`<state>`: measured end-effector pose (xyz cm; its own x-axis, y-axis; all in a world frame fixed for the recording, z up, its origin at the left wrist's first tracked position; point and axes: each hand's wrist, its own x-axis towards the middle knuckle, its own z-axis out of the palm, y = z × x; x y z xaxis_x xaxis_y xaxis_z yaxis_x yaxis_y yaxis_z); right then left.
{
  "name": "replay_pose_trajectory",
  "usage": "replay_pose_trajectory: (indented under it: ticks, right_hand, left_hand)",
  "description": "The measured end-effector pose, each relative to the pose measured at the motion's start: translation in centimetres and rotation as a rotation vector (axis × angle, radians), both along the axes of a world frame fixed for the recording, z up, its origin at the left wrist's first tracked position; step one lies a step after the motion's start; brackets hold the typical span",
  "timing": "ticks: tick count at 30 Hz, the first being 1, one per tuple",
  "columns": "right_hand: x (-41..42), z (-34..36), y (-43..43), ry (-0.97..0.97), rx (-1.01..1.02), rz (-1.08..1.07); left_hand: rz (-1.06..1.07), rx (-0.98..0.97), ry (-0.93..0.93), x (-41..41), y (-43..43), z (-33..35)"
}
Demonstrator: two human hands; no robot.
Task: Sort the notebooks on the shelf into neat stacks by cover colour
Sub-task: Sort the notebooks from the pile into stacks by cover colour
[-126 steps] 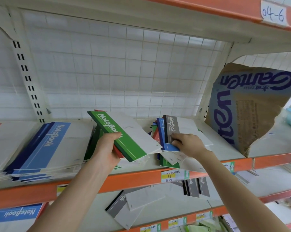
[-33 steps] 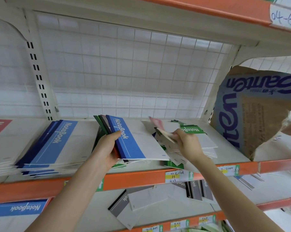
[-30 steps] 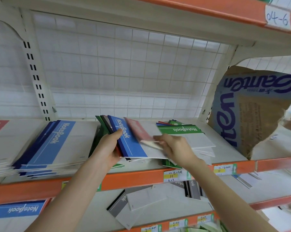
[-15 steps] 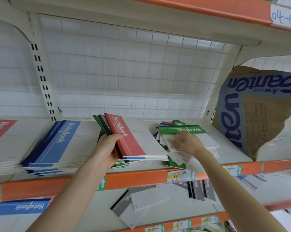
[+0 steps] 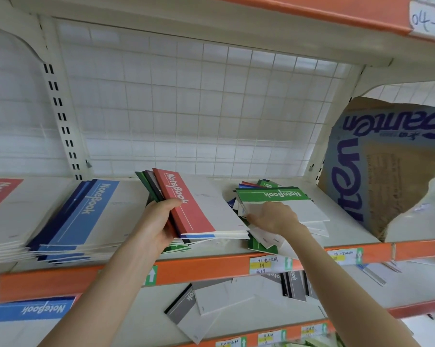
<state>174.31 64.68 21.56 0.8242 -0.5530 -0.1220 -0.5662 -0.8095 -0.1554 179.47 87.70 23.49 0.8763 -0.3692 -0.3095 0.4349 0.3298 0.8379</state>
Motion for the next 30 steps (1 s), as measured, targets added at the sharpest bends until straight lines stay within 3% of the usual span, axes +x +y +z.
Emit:
replay_pose_trajectory:
  ticks: [8,13,15,18,22,25,27,30]
  right_hand:
    - [-0.7,1.5,1.3,-0.026,-0.165,0.094]
    - [-1.9,0.9,0.8,-0.268,-0.214,0.083]
    - [-2.4,0.3,0.6,-0.487,-0.161,0.256]
    - [-3.3,-0.8,1.5,-0.798,-0.145,0.681]
    - [-3.9,-1.1,3.2,-0.941,-0.065,0.956]
    - [-4.0,-1.0,3.5,-0.882,0.292,0.849]
    - [-3.6,-0.7,4.1,-0.827,0.578,0.625]
    - [-1.7,0.5,5.4,-0.744,0.601,0.243]
  left_hand:
    - [0.007,0.004,0.021,-0.2,0.2,0.0]
    - [0.017,0.0,0.032,-0.3,0.4,0.0]
    - [0.027,-0.003,0.037,-0.3,0.2,0.1]
    - [0.036,-0.014,0.064,-0.6,-0.3,0.3]
    - [0.015,-0.018,0.053,-0.7,0.0,0.4]
    - [0.039,-0.011,0.038,-0.9,0.8,0.6]
    - [0.06,-0.007,0.03,-1.0,1.6,0.7]
    - [0.079,0.013,0.009,-1.4,3.0,1.1]
